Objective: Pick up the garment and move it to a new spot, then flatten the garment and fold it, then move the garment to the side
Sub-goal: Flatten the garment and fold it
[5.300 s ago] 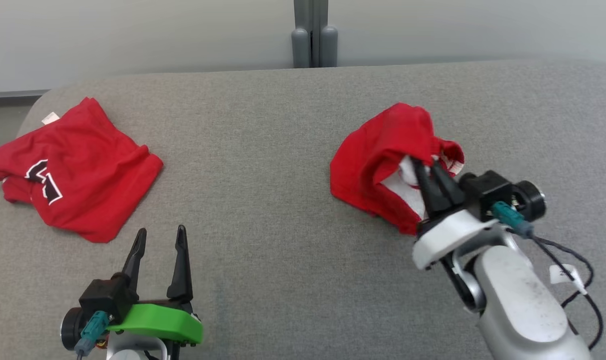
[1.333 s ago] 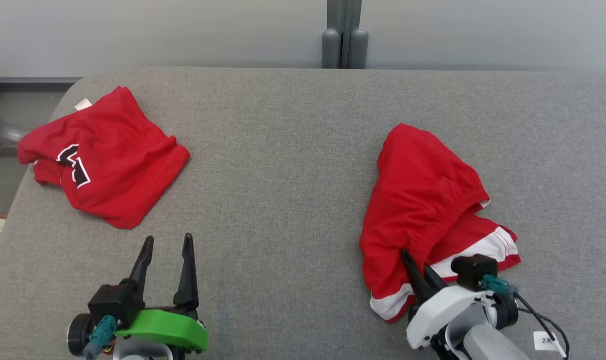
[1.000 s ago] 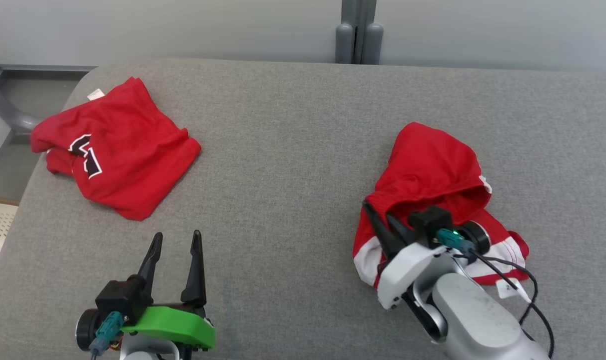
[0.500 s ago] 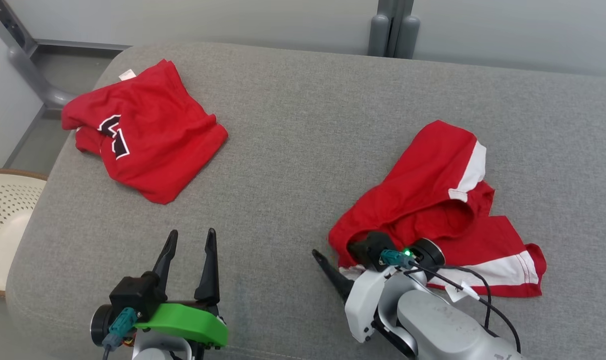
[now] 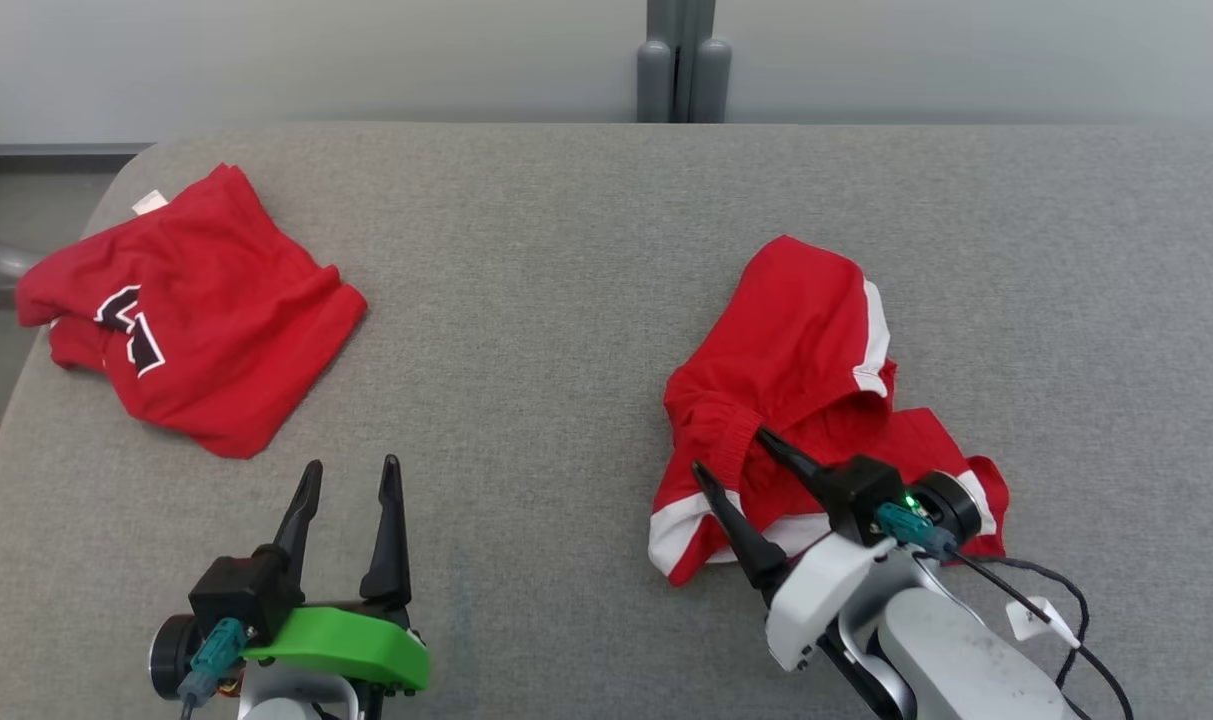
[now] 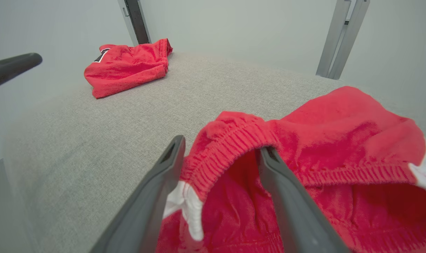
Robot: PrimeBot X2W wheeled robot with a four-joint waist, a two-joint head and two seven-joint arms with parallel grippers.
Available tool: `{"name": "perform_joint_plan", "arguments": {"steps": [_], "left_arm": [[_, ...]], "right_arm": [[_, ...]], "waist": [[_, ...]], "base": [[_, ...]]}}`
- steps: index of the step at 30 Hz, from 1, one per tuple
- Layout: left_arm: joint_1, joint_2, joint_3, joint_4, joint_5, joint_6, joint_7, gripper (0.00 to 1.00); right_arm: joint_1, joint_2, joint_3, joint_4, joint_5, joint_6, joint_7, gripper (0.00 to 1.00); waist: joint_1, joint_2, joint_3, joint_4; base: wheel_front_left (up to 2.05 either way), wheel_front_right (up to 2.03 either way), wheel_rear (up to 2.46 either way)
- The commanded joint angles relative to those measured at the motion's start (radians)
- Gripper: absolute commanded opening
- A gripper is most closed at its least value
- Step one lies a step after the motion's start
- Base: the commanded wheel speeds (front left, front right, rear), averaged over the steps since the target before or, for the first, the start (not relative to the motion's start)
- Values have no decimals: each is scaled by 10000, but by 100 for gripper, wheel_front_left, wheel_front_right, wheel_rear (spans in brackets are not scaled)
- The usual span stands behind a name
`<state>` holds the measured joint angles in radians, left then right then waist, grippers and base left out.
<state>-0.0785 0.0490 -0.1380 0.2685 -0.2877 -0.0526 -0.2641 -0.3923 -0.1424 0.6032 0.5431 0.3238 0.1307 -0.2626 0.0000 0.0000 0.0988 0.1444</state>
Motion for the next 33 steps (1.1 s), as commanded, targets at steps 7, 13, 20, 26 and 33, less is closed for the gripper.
{"name": "perform_joint_plan", "arguments": {"steps": [7,13,20,26,33], "left_arm": [[220,27,165,42,202,-118,-6,100],[372,27,248,46,242,-164,-6,100],[553,27,306,6,304,-186,-4,100],[576,27,368,-25,357,-217,-4,100],[503,27,480,-21,439,-251,-4,100]], "right_arm": [[1426,-262,-714,-836,47,1,-31,100],[2408,-184,-1841,-1686,-125,1,-32,100],[3509,94,-3694,-3042,-649,1,-32,100],[4159,435,-4843,-3868,-972,1,-33,100],[4281,652,-5073,-4049,-1185,1,-33,100]], "waist": [[0,0,-324,-623],[0,0,-555,-826],[0,0,-781,-1034],[0,0,-803,-1116],[0,0,-748,-1215]], "base": [[0,0,0],[0,0,0],[0,0,0],[0,0,0],[0,0,0]]}}
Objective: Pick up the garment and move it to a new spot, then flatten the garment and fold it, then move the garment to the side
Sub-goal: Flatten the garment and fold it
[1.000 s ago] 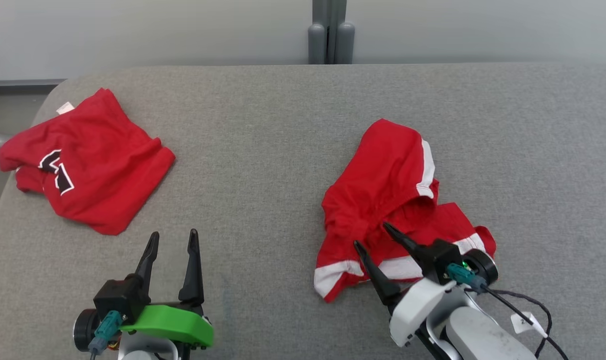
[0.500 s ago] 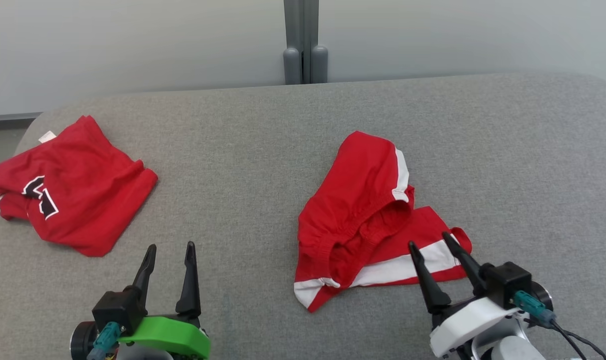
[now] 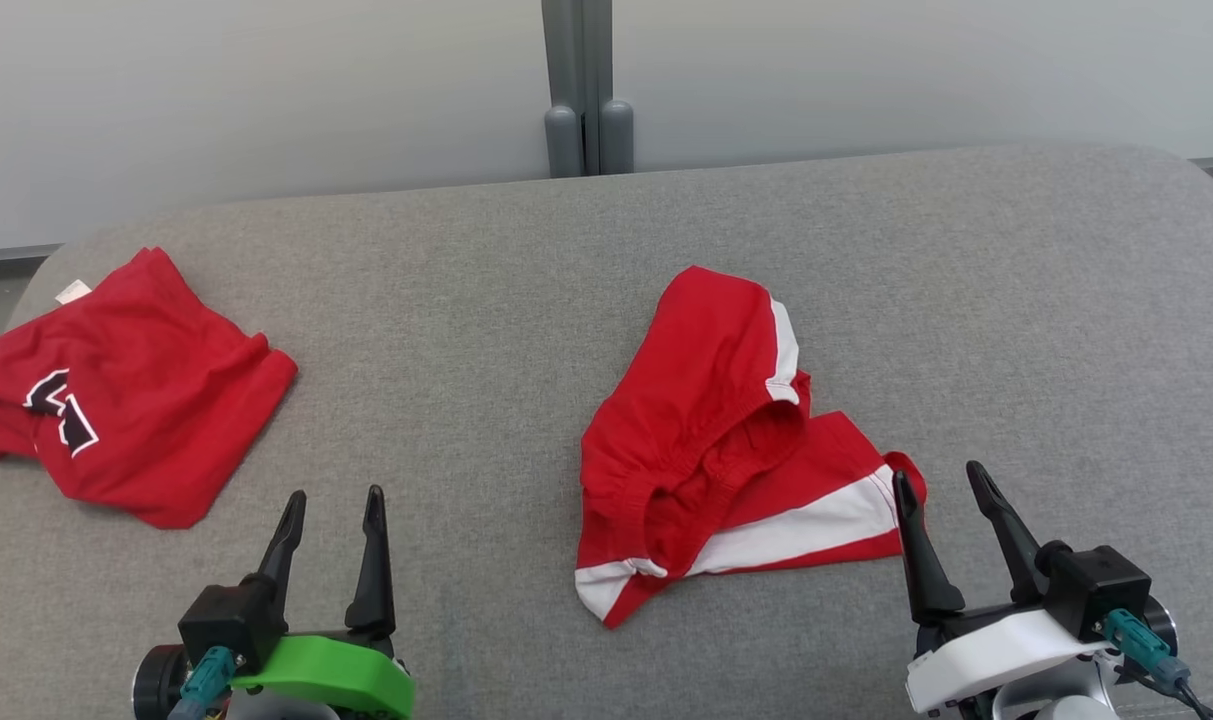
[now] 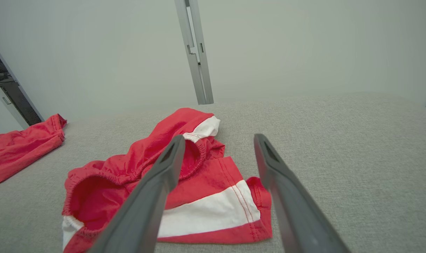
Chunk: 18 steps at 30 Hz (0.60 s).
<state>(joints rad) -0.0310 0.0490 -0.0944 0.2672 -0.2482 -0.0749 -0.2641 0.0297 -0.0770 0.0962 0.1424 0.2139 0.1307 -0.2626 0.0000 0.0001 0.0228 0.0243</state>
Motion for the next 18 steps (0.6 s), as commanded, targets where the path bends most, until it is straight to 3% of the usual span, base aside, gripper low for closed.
{"name": "perform_joint_plan", "arguments": {"steps": [1,9,18], "left_arm": [[12,27,52,-8,70,-45,-4,100],[-596,31,-734,12,775,-342,-4,100],[-2022,253,-3821,593,1315,-563,20,100]], "right_arm": [[36,14,14,-32,-98,1,-33,100],[-188,85,-1,100,-182,1,-33,100],[-481,94,19,194,-239,1,-33,100]], "waist": [[0,-1,20,-30],[0,-1,110,-220],[0,-1,449,-566]], "base": [[0,0,0],[0,0,0],[0,0,0]]}}
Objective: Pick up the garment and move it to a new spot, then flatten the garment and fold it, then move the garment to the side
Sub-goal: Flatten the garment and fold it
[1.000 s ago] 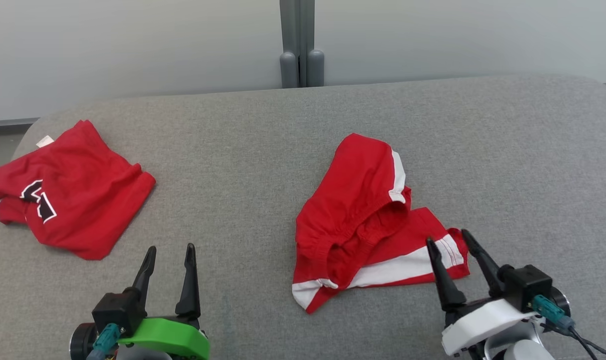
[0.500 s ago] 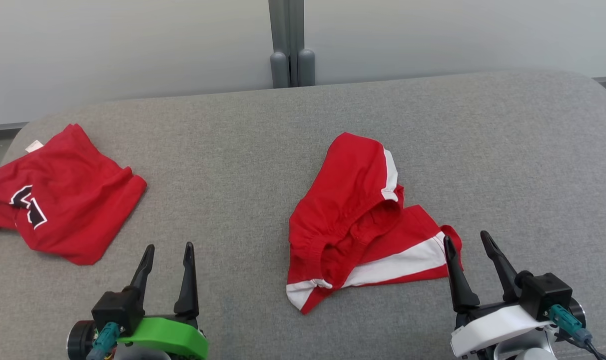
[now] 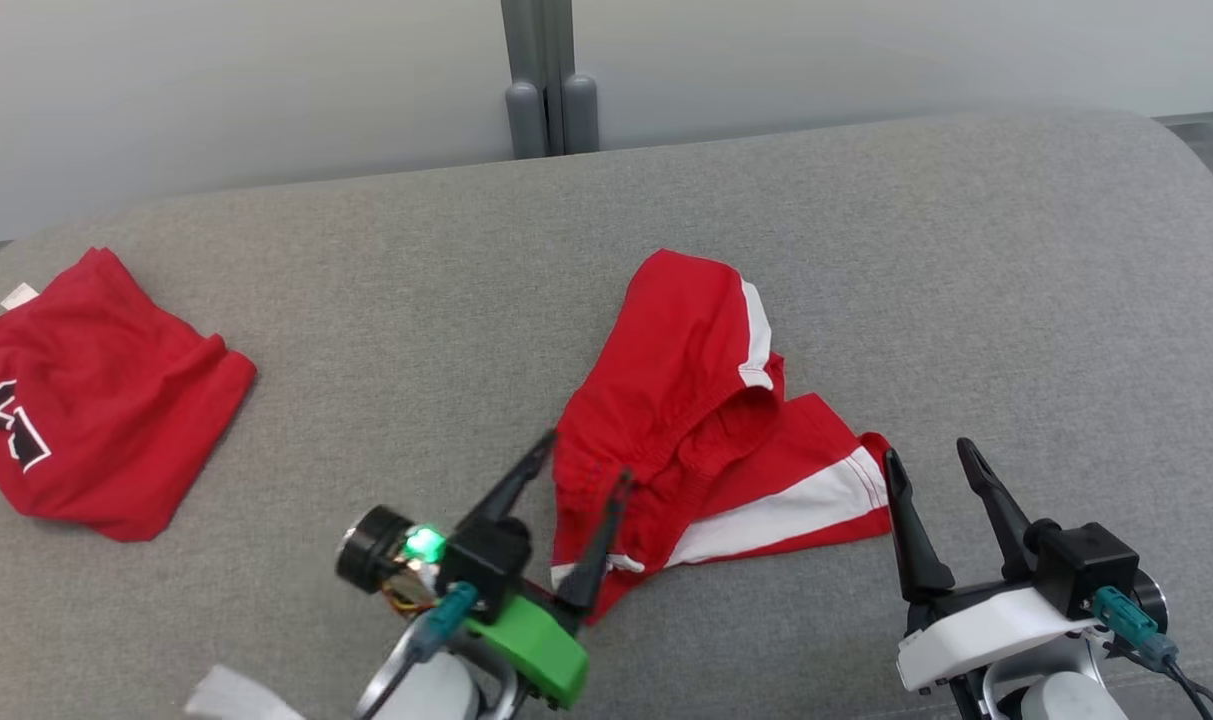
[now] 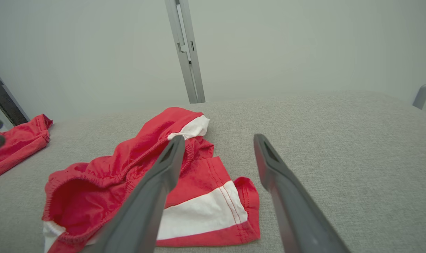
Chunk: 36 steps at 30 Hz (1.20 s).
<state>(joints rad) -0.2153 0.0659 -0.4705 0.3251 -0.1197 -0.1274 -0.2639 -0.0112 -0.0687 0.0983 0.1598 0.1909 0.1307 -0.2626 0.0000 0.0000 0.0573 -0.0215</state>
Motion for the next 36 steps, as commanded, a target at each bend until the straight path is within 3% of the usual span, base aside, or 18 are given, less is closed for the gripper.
{"name": "perform_joint_plan", "arguments": {"steps": [1,6,10,19,27,28,29,36], "left_arm": [[-416,151,-566,113,-54,-40,44,100],[-1429,491,-2764,646,-536,-35,261,100],[-1864,744,-3583,1205,-1060,-37,425,100],[-2216,1397,-4505,2734,-1236,-36,888,100],[-2275,1651,-4542,3386,-1381,-35,894,98],[-2266,1626,-4510,3433,-1450,-35,913,43],[-2274,1594,-4501,3479,-1526,-35,946,0],[-2396,1321,-4292,3627,-2080,-36,699,0]], "right_arm": [[-115,13,1,23,-1,1,-33,100],[-259,49,90,80,55,1,-33,100],[-354,67,67,112,118,1,-33,100],[-302,109,-41,166,72,1,-33,100],[-264,122,-67,76,-61,1,-33,100],[-252,122,-52,75,-66,1,-33,100],[-241,125,-19,74,-61,1,-33,100],[-196,113,82,133,-45,1,-33,100]], "waist": [[0,0,151,-163],[0,0,372,-518],[0,0,496,-836],[0,0,580,-1096],[0,0,500,-1013],[0,0,492,-998],[0,0,478,-975],[0,0,359,-866]], "base": [[0,0,0],[0,0,0],[0,0,0],[0,0,0],[0,0,0],[0,0,0],[0,0,0],[0,0,0]]}}
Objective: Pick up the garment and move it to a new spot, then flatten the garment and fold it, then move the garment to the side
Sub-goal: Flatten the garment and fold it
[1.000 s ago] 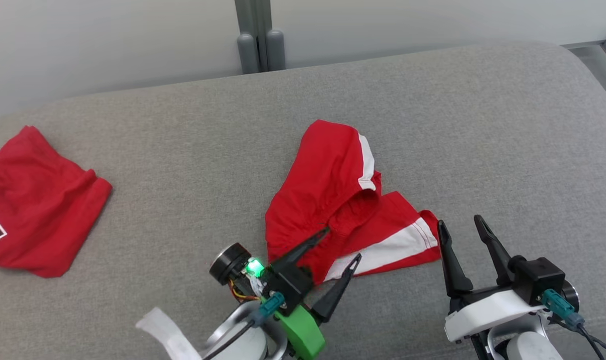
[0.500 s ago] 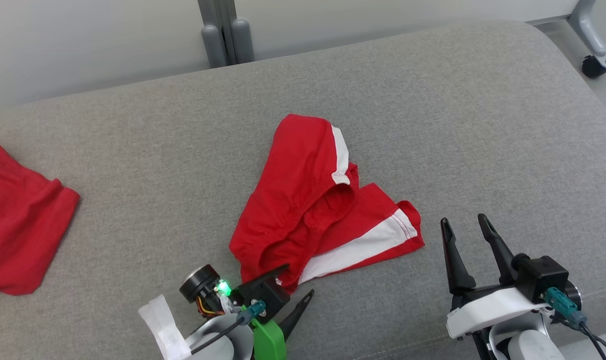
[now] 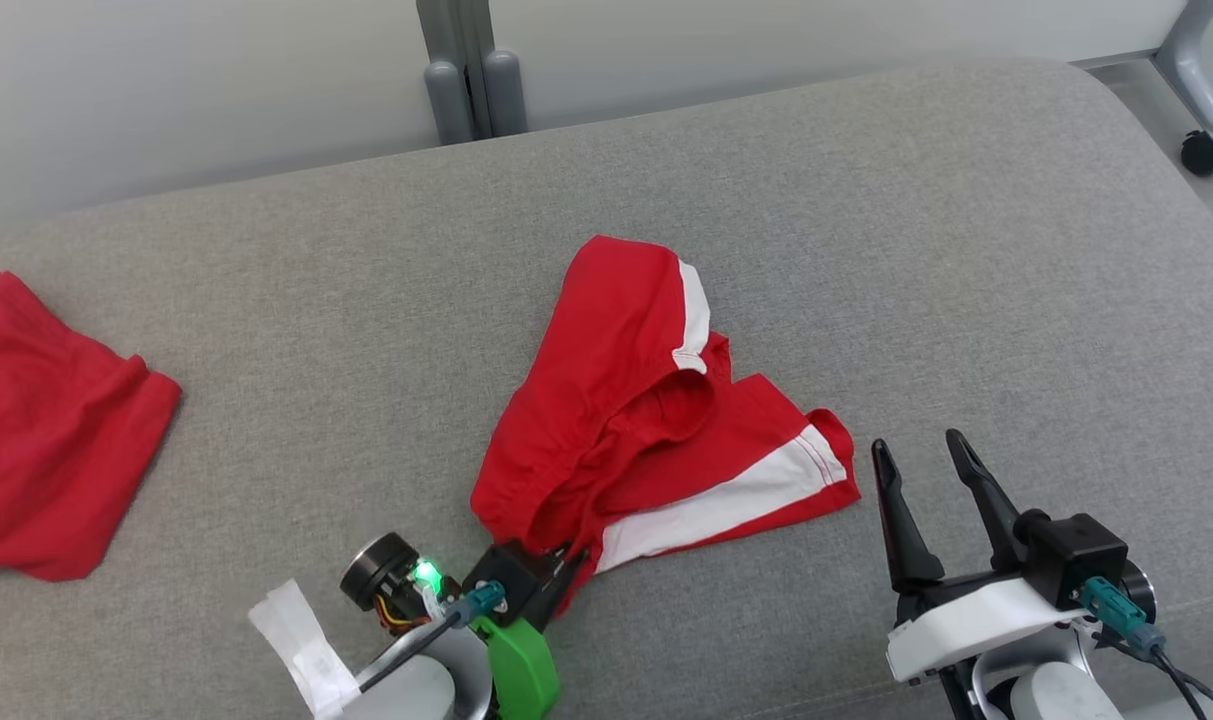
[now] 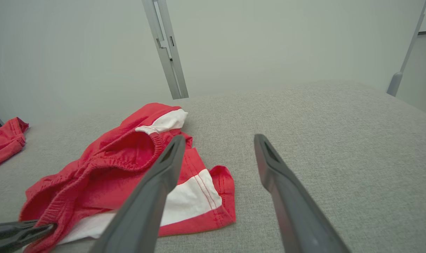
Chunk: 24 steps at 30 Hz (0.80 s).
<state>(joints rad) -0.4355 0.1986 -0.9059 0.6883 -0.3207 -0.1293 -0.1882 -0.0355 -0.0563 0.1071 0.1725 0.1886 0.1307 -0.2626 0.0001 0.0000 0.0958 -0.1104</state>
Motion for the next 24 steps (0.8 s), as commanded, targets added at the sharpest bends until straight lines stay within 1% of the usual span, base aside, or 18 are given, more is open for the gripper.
{"name": "perform_joint_plan", "arguments": {"steps": [1,5,14,19,24], "left_arm": [[-215,-62,198,-62,-217,9,-179,0],[-237,-23,687,-376,-596,190,-481,0],[801,592,1663,-1305,-1436,790,-695,0],[1708,753,2161,-1688,-1942,1127,-725,0],[2420,756,2473,-1933,-2210,1337,-772,0]], "right_arm": [[80,-27,-37,8,-13,1,-33,100],[208,-78,-85,49,33,1,-33,100],[269,-93,-151,277,45,1,-33,100],[213,-122,-160,433,81,1,-33,100],[214,-152,-196,565,84,1,-33,100]], "waist": [[-1,0,-54,72],[-1,0,-138,338],[-1,0,-246,998],[-1,0,-196,1141],[-1,0,-158,1201]], "base": [[0,0,0],[0,0,0],[0,0,0],[0,0,0],[0,0,0]]}}
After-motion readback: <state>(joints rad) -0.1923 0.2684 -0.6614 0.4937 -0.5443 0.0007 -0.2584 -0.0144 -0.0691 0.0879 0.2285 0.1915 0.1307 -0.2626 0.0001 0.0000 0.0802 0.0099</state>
